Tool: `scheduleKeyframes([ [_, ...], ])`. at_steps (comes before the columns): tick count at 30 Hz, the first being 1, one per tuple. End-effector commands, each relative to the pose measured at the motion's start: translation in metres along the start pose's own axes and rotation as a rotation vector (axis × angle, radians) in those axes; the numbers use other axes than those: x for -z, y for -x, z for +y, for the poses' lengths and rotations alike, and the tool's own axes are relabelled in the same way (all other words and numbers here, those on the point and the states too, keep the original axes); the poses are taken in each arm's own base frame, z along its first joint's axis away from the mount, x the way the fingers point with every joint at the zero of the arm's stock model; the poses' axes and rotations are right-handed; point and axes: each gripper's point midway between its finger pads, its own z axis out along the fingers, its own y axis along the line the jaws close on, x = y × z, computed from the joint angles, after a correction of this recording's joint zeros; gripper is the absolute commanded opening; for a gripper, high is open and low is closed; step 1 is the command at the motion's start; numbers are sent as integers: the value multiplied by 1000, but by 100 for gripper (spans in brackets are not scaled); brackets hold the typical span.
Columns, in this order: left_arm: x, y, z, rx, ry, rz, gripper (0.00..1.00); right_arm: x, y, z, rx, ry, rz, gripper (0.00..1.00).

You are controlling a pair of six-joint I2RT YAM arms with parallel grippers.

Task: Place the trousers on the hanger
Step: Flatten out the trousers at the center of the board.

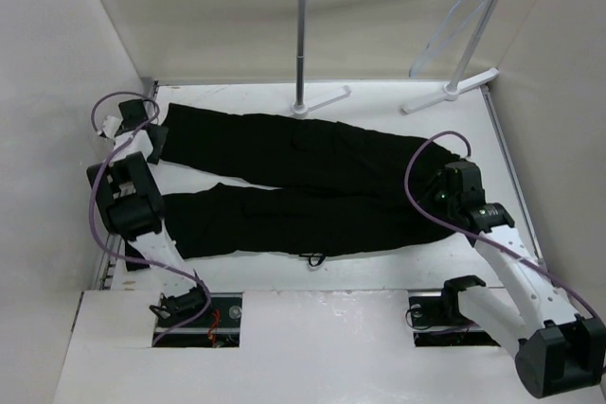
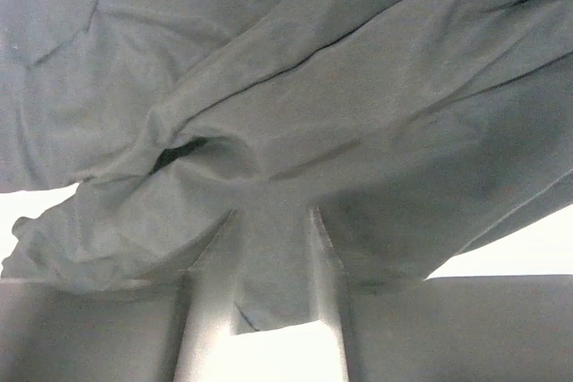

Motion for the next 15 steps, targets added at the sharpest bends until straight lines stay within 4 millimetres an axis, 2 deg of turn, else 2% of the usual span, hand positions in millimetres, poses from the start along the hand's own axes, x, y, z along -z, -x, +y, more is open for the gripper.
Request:
scheduleKeyframes([
  [1,89,42,-37,23,-170,-154,53,16,10,28,48,82,-46,51],
  [3,120,44,-22,24,-172,-194,53,21,4,32,76,101,-36,58],
  [4,133,42,-6,27,-146,-207,53,23,-2,34,93,116,-24,60],
  [6,153,33,41,29,-54,-212,53,28,-14,38,124,148,3,62],
  [7,158,27,68,30,8,-207,54,30,-20,40,139,164,15,58],
  [10,163,7,154,62,205,-149,56,39,-40,47,186,217,71,21],
  [11,162,-1,176,84,250,-121,57,41,-46,48,197,230,91,13],
  [13,159,-10,201,133,278,-93,59,45,-58,53,221,266,132,10],
  [15,151,-11,209,148,266,-88,59,49,-69,56,243,294,168,11],
])
